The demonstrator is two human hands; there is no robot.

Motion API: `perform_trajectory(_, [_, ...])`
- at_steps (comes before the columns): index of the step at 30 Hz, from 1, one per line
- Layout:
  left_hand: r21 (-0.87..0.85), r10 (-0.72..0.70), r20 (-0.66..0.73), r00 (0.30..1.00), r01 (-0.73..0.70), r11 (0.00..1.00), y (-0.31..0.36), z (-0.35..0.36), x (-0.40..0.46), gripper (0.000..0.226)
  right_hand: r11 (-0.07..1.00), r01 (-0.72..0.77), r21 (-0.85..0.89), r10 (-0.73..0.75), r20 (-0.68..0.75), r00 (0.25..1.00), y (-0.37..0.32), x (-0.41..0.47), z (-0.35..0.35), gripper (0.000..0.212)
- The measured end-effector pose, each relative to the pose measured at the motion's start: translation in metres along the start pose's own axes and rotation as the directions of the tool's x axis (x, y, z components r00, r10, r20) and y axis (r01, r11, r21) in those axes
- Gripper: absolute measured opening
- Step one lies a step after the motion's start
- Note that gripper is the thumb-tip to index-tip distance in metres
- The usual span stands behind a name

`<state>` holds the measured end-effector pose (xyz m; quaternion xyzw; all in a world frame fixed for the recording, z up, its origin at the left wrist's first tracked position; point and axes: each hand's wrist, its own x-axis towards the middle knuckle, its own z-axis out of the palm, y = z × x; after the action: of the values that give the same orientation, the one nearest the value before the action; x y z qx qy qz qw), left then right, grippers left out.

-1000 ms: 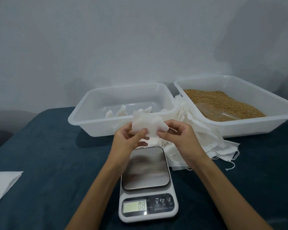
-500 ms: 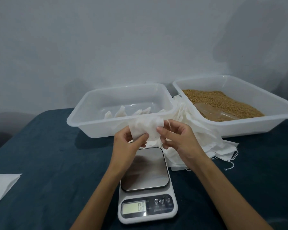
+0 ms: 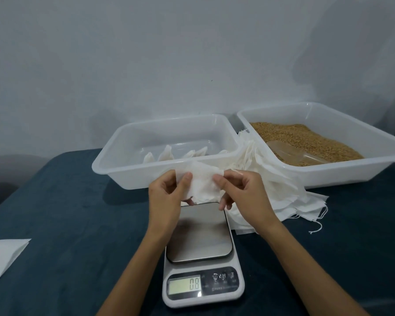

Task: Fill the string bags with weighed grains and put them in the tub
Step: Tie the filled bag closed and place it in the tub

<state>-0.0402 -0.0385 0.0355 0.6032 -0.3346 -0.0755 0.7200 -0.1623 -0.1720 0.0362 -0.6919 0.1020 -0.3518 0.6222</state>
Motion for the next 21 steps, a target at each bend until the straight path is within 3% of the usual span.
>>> perform_trajectory(3, [0.002,-0.015,-0.051,0.999,0.015,1.000,-0.0004,-0.0014,0.0014,0.016,0.994,0.035,-0.099,-0.043,-0.081,0.996,0.0020,0.0010,-0.0052,0.021])
perform_trajectory(5, [0.030,0.000,-0.046,0.999,0.001,1.000,-0.0010,-0.0010,0.0002,0.016,0.997,0.037,-0.066,-0.039,-0.029,0.999,-0.0003,0.0007,-0.0034,0.025])
perform_trajectory(9, [0.175,0.131,-0.086,0.988,-0.115,0.978,-0.0009,-0.0008,-0.0038,0.017,0.996,-0.029,0.080,0.021,0.102,0.995,-0.0045,0.0004,-0.0010,0.056])
perform_trajectory(11, [0.196,0.156,-0.067,0.986,-0.140,0.971,0.0004,-0.0005,-0.0045,0.013,0.987,-0.071,0.141,0.052,0.134,0.990,-0.0060,-0.0001,-0.0021,0.044])
perform_trajectory(13, [0.174,0.139,-0.021,0.990,-0.133,0.976,0.0025,0.0019,-0.0054,0.013,0.982,-0.091,0.167,0.069,0.133,0.989,-0.0066,-0.0014,-0.0030,0.024])
perform_trajectory(15, [0.138,0.132,0.012,0.991,-0.132,0.982,0.0044,0.0033,-0.0061,0.018,0.981,-0.101,0.168,0.080,0.130,0.988,-0.0062,-0.0022,-0.0020,0.020])
perform_trajectory(18, [0.044,0.081,-0.005,0.997,-0.081,0.996,0.0056,0.0023,-0.0049,0.020,0.991,-0.076,0.114,0.069,0.071,0.995,-0.0041,-0.0011,0.0003,0.031])
perform_trajectory(21, [-0.048,-0.058,-0.054,0.997,0.055,0.997,0.0071,0.0016,-0.0025,0.016,0.999,-0.027,0.047,0.026,0.033,0.999,-0.0012,-0.0004,-0.0008,0.053])
